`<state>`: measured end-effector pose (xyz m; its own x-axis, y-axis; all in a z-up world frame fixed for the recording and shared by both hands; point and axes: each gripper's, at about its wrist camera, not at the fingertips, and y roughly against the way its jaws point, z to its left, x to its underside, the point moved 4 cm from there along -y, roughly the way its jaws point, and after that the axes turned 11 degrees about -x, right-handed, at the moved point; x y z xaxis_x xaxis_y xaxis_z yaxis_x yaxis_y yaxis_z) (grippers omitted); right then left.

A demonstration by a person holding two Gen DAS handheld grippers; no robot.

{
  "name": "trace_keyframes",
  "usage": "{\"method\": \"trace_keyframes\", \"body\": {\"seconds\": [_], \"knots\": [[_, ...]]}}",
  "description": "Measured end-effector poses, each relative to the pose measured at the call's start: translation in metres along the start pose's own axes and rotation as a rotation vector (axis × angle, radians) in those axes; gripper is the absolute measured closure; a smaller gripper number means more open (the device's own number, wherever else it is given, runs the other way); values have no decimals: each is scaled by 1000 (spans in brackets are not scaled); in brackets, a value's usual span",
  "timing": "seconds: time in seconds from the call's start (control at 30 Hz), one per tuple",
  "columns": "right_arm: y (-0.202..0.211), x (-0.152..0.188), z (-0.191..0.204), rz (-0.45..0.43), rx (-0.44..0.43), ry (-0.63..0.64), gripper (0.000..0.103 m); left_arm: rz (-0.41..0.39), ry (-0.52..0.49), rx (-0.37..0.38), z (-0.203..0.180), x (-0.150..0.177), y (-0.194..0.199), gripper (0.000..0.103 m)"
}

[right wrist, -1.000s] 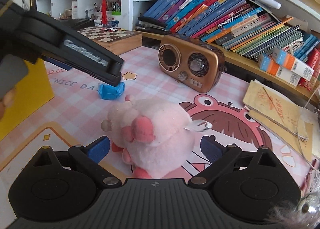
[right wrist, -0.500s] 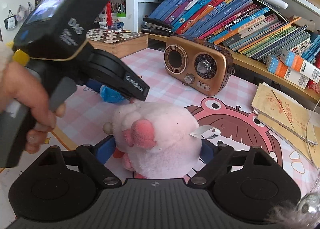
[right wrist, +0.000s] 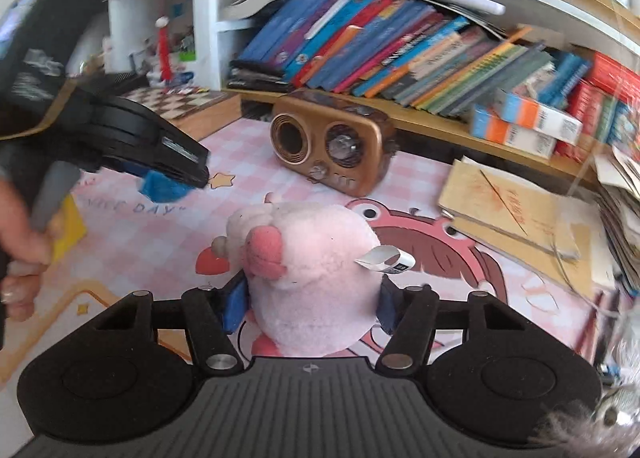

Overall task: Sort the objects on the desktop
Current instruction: 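Close the right gripper on the plush pig while the left gripper grasps the blue object, then lift the plush pig and blue object and carry both toward the yellow box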

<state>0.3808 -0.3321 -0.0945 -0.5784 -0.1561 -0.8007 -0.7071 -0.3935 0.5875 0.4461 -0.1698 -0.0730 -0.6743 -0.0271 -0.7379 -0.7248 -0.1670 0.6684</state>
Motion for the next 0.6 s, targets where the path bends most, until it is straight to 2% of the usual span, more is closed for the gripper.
{"method": "trace_keyframes", "body": {"seconds": [0.23,0.43,0.6], "knots": [[41,3,14,-12,9,-29,44,-94,-7,94,6,4,70,65],[89,10,35,-54,65,-72,44,-156,-36,174,21,25,133,65],[124,25,55,-60,87,-138,44,-201,-59,202,44,45,177,65]]}}
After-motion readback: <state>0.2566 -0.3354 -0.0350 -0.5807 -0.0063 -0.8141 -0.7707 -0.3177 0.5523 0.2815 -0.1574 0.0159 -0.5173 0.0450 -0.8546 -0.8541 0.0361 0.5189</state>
